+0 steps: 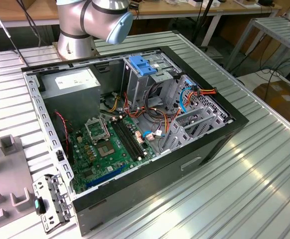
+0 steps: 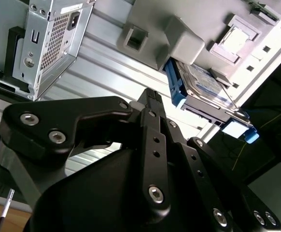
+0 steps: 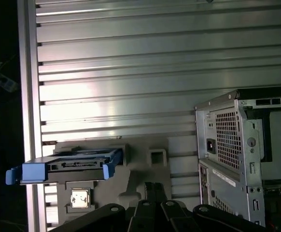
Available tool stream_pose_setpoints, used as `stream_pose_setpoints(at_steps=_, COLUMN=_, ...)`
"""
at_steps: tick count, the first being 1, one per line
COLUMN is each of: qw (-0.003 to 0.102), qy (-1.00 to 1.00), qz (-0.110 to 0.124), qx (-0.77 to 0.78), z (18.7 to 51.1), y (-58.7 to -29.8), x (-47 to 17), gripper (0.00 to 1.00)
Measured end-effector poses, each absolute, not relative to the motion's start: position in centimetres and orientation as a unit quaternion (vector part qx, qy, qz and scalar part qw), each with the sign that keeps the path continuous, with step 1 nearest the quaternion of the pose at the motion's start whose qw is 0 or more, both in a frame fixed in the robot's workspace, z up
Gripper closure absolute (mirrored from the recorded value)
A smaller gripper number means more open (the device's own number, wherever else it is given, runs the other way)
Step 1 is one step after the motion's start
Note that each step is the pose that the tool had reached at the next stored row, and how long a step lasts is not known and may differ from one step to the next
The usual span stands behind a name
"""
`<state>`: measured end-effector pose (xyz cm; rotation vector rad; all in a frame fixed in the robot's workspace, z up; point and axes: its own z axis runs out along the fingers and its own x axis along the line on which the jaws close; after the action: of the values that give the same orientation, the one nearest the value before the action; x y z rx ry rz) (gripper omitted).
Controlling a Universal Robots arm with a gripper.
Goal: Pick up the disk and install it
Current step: 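Reach for the disk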
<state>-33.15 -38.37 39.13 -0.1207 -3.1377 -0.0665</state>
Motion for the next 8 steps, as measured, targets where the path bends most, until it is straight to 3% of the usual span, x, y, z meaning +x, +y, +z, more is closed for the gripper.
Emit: stream_pose_setpoints(at_steps=8, qw=0.000, qy=-0.999, qz=-0.021, qx=-0.038, z=39.1, y=-38.3, x=-34.4, gripper=0.89)
